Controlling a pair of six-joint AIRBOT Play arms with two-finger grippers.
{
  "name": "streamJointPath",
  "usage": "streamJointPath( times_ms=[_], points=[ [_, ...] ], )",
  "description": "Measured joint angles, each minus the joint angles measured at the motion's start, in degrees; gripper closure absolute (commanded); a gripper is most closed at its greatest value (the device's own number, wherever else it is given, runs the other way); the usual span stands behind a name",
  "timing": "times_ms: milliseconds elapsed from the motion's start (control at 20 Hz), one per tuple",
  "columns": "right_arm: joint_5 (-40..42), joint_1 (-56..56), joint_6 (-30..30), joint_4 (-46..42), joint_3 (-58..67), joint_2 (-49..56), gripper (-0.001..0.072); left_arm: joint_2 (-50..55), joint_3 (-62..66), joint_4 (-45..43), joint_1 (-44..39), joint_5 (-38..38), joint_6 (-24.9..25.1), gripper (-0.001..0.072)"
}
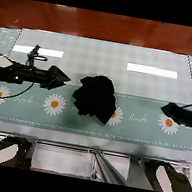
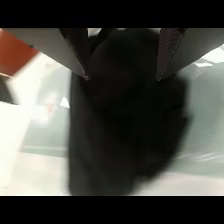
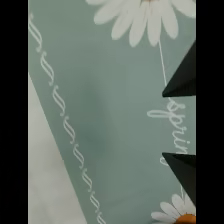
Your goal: Fold the shirts.
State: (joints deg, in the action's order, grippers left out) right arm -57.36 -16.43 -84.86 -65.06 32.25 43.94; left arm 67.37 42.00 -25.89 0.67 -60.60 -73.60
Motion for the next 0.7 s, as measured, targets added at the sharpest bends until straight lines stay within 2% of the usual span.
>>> streamJointPath(
  times_ms=[150, 400, 450, 500, 700],
  points=[
    [0.9, 4.1, 1.3, 2.6, -1.2, 2.5, 0.0302, 7.5, 1.6, 8.8, -2.9, 1.3, 5.7, 0.0205],
    [1.5, 8.4, 1.4, 4.1, -1.8, 4.7, 0.0302, 16.6, 7.4, 13.5, -9.3, 4.0, 8.8, 0.0223],
    [1.4, 8.8, 1.3, 4.3, -1.8, 4.9, 0.0302, 18.1, 8.9, 13.9, -10.3, 4.2, 9.1, 0.049],
    [1.2, 9.1, 1.3, 4.5, -1.9, 5.0, 0.0302, 19.7, 10.5, 14.5, -10.9, 4.2, 9.3, 0.0678],
    [-1.5, 10.3, 1.5, 6.8, -2.0, 5.2, 0.0302, 22.7, 15.5, 13.6, -11.4, 3.6, 10.1, 0.0677]
  ],
)
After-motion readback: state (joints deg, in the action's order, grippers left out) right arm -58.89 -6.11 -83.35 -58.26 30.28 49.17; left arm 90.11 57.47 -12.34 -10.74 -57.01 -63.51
